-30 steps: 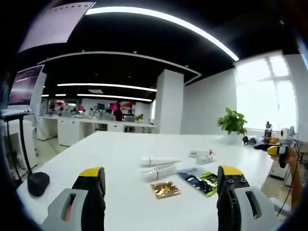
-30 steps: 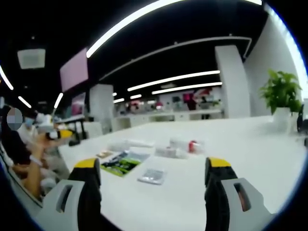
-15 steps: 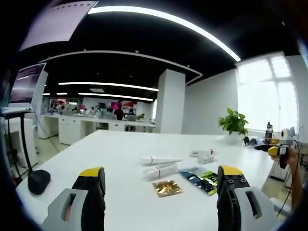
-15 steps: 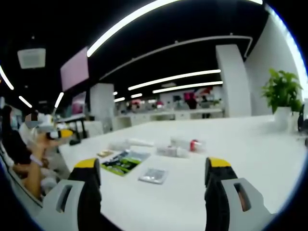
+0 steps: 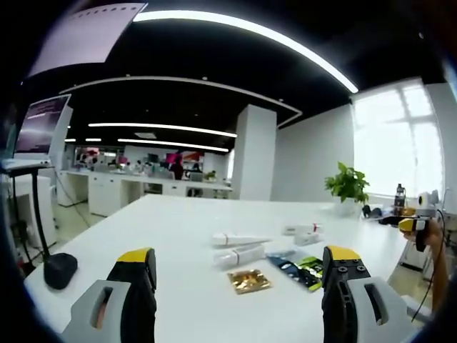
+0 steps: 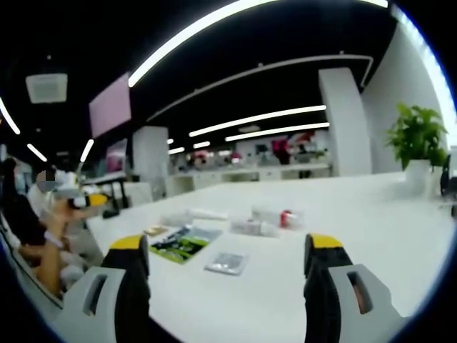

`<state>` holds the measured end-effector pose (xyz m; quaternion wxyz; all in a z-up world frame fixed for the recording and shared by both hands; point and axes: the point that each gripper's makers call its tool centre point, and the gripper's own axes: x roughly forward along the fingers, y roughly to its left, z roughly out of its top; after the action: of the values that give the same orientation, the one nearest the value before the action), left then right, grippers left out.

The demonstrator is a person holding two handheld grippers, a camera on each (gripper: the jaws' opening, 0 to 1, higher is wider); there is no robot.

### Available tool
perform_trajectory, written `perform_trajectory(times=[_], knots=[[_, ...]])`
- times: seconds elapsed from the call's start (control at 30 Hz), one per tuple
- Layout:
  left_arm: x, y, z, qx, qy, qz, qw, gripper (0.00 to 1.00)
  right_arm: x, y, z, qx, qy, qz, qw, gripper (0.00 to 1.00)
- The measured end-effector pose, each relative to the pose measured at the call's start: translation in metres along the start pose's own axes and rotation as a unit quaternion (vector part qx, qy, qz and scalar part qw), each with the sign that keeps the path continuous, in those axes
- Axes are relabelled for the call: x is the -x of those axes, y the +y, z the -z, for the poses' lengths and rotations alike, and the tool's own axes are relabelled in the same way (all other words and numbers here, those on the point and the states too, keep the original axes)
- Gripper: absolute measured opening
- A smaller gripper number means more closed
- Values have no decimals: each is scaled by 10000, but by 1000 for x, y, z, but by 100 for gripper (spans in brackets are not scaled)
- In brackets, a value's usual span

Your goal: Arrange the skincare products in the storage area until every visible bottle or jar stands upright without overlapping.

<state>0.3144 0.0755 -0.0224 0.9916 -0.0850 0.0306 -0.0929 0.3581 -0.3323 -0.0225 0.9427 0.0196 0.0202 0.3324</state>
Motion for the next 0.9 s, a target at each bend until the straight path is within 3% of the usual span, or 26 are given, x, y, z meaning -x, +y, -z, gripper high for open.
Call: perform_trajectory(times=[0.9], knots=[[0, 2, 3, 2, 50, -43, 10000, 99, 0, -2, 0, -56, -27, -10, 10000, 88]])
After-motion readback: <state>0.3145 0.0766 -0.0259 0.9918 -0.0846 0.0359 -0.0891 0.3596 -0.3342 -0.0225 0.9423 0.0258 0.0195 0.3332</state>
